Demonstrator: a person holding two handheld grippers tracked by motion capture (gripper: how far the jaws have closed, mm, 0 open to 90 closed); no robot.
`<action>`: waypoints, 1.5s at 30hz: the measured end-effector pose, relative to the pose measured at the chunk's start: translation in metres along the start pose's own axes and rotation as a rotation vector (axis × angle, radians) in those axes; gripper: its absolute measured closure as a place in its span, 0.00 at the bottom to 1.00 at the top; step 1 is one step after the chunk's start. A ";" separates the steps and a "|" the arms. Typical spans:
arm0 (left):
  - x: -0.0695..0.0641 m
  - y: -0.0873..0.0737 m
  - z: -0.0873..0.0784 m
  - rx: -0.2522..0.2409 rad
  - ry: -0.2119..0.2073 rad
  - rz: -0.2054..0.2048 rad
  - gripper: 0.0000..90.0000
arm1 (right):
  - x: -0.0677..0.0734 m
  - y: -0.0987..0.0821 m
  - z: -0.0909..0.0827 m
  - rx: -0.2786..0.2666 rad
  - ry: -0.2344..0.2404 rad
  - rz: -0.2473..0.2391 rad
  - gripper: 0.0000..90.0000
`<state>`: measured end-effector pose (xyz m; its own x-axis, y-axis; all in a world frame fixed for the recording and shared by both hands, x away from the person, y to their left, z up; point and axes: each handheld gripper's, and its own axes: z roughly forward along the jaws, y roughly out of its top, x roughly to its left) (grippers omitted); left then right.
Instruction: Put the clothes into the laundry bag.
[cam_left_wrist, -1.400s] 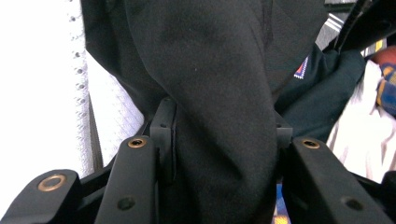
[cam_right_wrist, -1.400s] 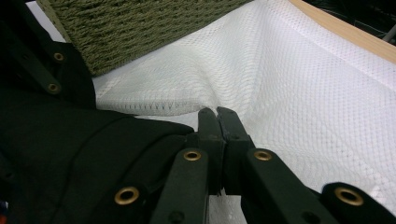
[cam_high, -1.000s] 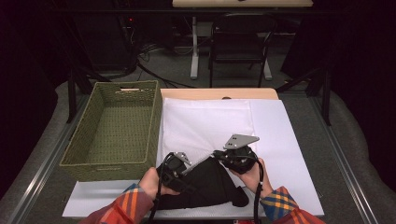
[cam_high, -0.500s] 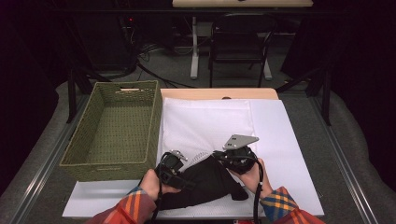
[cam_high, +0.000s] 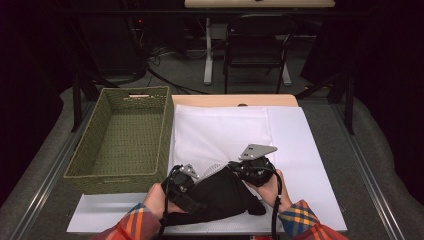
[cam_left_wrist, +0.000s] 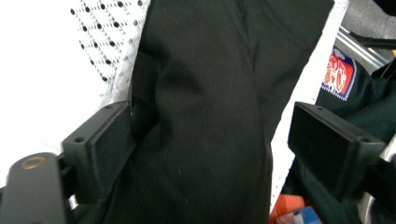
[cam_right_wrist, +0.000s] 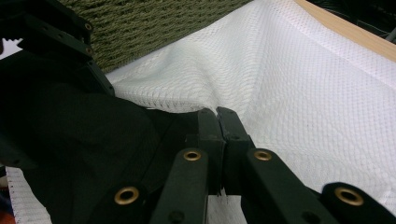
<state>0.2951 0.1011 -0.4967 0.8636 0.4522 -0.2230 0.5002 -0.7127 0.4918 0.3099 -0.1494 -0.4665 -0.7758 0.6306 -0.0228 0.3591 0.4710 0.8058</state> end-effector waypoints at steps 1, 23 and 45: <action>-0.002 -0.001 0.000 0.002 0.010 -0.001 0.11 | 0.000 0.000 0.000 0.000 0.000 0.000 1.00; -0.010 -0.014 0.019 0.053 0.098 0.115 0.22 | -0.001 0.000 0.000 0.003 0.000 0.004 0.99; -0.007 -0.023 0.013 -0.066 0.024 0.068 0.65 | -0.002 0.000 -0.002 -0.010 -0.008 0.007 0.99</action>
<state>0.2780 0.1072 -0.5174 0.8931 0.4175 -0.1674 0.4347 -0.7055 0.5597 0.3103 -0.1516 -0.4659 -0.7692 0.6387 -0.0212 0.3598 0.4602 0.8117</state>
